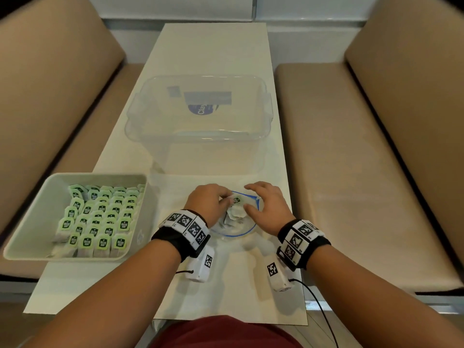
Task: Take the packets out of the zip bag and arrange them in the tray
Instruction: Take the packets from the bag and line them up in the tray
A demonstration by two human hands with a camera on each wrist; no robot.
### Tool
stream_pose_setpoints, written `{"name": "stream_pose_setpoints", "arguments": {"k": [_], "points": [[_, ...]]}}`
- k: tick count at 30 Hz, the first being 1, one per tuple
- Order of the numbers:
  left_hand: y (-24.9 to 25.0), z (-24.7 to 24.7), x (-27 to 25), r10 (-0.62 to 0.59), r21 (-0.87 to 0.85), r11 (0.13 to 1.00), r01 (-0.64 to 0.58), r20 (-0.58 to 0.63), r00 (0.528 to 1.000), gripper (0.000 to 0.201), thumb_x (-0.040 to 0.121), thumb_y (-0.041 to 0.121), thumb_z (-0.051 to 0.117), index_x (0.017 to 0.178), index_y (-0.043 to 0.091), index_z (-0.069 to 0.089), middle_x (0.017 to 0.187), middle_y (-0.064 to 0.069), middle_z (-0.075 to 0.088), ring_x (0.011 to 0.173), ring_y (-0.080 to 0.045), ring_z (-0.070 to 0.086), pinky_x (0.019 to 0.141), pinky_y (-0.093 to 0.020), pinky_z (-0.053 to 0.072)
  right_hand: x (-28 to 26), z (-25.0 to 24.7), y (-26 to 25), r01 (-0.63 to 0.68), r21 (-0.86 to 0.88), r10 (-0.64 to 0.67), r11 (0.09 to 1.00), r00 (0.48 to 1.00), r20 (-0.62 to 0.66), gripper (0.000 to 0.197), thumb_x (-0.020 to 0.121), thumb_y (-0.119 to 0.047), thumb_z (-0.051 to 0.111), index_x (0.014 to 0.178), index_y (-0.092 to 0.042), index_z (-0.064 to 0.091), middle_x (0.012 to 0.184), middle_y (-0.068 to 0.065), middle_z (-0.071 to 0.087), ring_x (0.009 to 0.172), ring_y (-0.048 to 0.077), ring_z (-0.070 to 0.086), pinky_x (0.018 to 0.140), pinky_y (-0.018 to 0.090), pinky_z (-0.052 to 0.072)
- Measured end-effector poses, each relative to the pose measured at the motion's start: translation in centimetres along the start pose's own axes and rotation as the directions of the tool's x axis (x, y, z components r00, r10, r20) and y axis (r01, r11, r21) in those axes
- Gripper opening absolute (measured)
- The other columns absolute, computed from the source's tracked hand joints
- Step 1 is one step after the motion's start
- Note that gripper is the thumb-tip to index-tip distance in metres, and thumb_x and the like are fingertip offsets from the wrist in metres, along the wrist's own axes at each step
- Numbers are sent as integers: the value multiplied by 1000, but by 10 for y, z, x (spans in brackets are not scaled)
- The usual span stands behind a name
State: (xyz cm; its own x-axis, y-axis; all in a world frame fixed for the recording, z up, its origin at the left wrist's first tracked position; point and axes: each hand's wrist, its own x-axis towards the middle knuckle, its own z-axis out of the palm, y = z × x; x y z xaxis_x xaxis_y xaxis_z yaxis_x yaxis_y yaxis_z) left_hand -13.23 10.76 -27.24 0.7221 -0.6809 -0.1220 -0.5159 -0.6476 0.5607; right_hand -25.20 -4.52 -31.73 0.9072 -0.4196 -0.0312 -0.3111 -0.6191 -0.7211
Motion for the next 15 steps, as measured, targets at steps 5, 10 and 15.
{"name": "stream_pose_setpoints", "arguments": {"k": [5, 10, 15], "points": [[11, -5, -3, 38, -367, 929, -57, -60, 997, 14, 87, 29, 71, 99, 24, 76, 89, 9, 72, 80, -8, 65, 77, -24, 52, 4, -8, -12, 40, 190, -20, 981, 994, -105, 32, 83, -51, 67, 104, -28, 73, 130, -10, 58, 127, 12, 43, 106, 29, 35], [14, -1, 1, -1, -113, 994, 11, 94, 996, 16, 84, 31, 72, 99, 26, 73, 90, 8, 73, 81, -10, 66, 79, -24, 53, 3, -13, -17, -60, 379, 131, 924, 978, -163, 8, 84, -25, 75, 89, -25, 69, 96, -12, 71, 87, 13, 65, 77, 28, 50], [16, 13, 2, 39, 316, 939, -133, 288, 957, 29, 81, 39, 69, 108, 29, 68, 105, 7, 66, 98, -18, 62, 84, -32, 51, -1, -18, -20, -122, 581, 217, 805, 971, -97, 20, 88, -13, 69, 82, -15, 51, 85, 10, 74, 87, 18, 74, 77, 37, 57]]}}
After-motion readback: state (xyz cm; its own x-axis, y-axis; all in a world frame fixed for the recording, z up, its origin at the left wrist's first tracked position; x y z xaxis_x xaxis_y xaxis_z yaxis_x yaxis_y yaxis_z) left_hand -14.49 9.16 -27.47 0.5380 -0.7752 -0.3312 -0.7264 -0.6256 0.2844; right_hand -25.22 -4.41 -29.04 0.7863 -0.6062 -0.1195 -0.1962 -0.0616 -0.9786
